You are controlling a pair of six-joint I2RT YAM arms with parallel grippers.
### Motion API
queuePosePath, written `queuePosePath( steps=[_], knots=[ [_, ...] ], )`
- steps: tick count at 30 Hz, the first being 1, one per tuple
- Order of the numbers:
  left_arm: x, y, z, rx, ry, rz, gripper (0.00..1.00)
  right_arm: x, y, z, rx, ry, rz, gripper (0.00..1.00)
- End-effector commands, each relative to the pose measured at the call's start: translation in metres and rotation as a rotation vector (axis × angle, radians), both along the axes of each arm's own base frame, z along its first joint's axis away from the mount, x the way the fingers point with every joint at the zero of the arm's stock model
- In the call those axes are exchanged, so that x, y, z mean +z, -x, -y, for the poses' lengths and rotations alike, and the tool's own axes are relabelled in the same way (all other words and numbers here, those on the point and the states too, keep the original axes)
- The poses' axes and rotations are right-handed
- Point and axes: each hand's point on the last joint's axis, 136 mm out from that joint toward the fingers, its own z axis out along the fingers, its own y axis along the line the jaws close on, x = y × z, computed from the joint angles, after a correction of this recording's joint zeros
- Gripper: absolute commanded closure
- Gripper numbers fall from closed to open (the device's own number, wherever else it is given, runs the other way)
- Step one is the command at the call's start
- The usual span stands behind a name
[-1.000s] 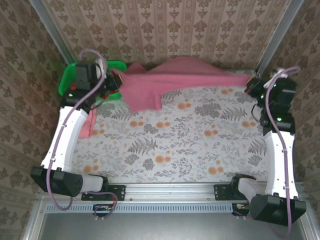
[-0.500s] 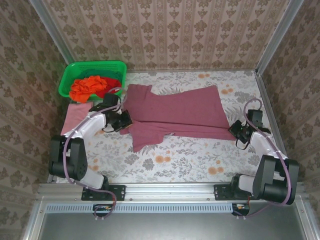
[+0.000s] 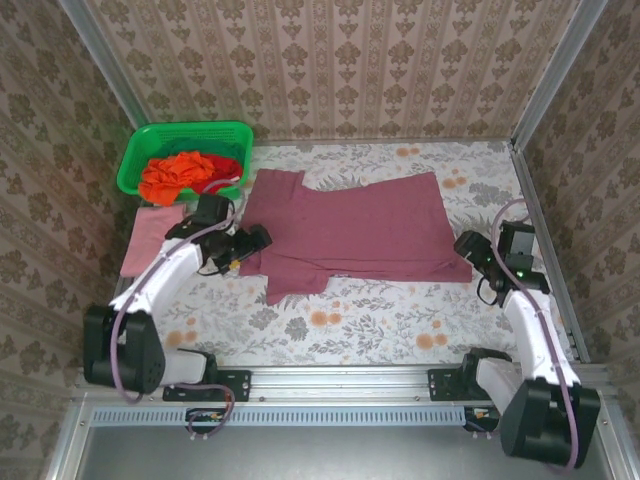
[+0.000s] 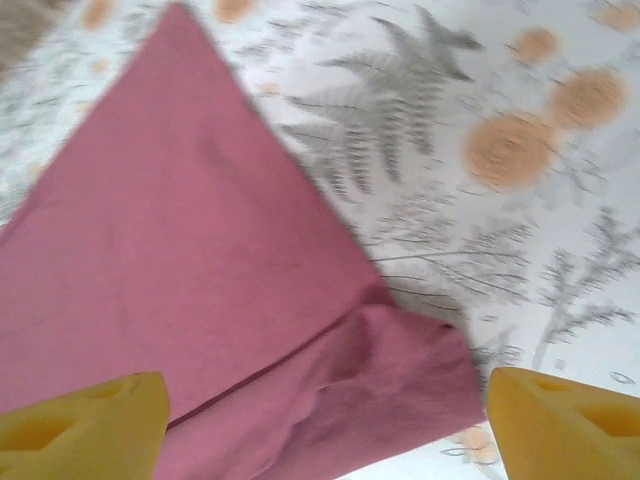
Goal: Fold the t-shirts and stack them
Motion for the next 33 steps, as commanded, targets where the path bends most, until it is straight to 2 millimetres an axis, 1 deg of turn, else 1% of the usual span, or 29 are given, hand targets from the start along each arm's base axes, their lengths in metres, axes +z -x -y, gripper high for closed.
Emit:
queuePosePath(
  steps=[1, 2, 4, 6, 7, 8, 11, 13, 14, 15, 16, 18, 19, 21, 23, 24, 28, 30, 33],
  knots=[
    [0.023, 0.002, -0.007, -0.024, -0.076, 0.060, 0.00, 0.029, -0.007, -0.037, 0.151, 0.079, 0.079, 0.16],
    [0.025, -0.001, -0.007, -0.028, -0.081, 0.070, 0.00, 0.032, -0.012, -0.056, 0.214, 0.079, 0.105, 0.18],
    [0.022, -0.009, -0.008, -0.023, -0.085, 0.057, 0.00, 0.034, -0.020, -0.095, 0.344, 0.085, 0.136, 0.20],
    [0.020, -0.018, -0.009, -0.001, -0.079, 0.063, 0.00, 0.035, -0.026, -0.147, 0.508, 0.121, 0.164, 0.21],
    [0.021, -0.022, -0.011, 0.014, -0.069, 0.074, 0.00, 0.034, -0.026, -0.174, 0.588, 0.144, 0.180, 0.22],
    [0.022, -0.025, -0.015, 0.030, -0.061, 0.083, 0.00, 0.033, -0.026, -0.197, 0.655, 0.162, 0.197, 0.24],
    [0.025, -0.032, -0.030, 0.079, -0.032, 0.087, 0.00, 0.019, -0.016, -0.278, 0.903, 0.192, 0.232, 0.28],
    [0.026, -0.033, -0.040, 0.109, -0.010, 0.089, 0.00, 0.007, -0.007, -0.322, 1.041, 0.213, 0.228, 0.28],
    [0.026, -0.034, -0.045, 0.123, 0.001, 0.093, 0.00, -0.007, -0.003, -0.340, 1.105, 0.236, 0.204, 0.28],
    [0.026, -0.033, -0.050, 0.138, 0.007, 0.095, 0.00, -0.015, 0.005, -0.362, 1.178, 0.253, 0.195, 0.28],
    [0.026, -0.030, -0.055, 0.152, 0.008, 0.096, 0.00, -0.021, 0.013, -0.382, 1.241, 0.264, 0.192, 0.28],
    [0.026, -0.025, -0.063, 0.174, 0.011, 0.100, 0.00, -0.032, 0.026, -0.412, 1.344, 0.289, 0.187, 0.29],
    [0.026, -0.022, -0.066, 0.184, 0.013, 0.101, 0.00, -0.036, 0.032, -0.426, 1.388, 0.306, 0.190, 0.29],
    [0.025, -0.016, -0.071, 0.201, 0.017, 0.101, 0.00, -0.043, 0.039, -0.447, 1.457, 0.340, 0.191, 0.31],
    [0.023, -0.010, -0.076, 0.217, 0.025, 0.094, 0.00, -0.051, 0.042, -0.464, 1.510, 0.349, 0.184, 0.33],
    [0.022, -0.007, -0.077, 0.222, 0.031, 0.091, 0.00, -0.055, 0.041, -0.469, 1.525, 0.348, 0.181, 0.33],
    [0.026, 0.003, -0.080, 0.236, 0.038, 0.101, 0.00, -0.082, 0.035, -0.486, 1.591, 0.384, 0.152, 0.34],
    [0.026, 0.007, -0.082, 0.242, 0.033, 0.104, 0.00, -0.094, 0.034, -0.491, 1.623, 0.399, 0.126, 0.34],
    [0.024, 0.010, -0.084, 0.252, 0.036, 0.102, 0.00, -0.113, 0.040, -0.494, 1.689, 0.407, 0.075, 0.36]
  ],
)
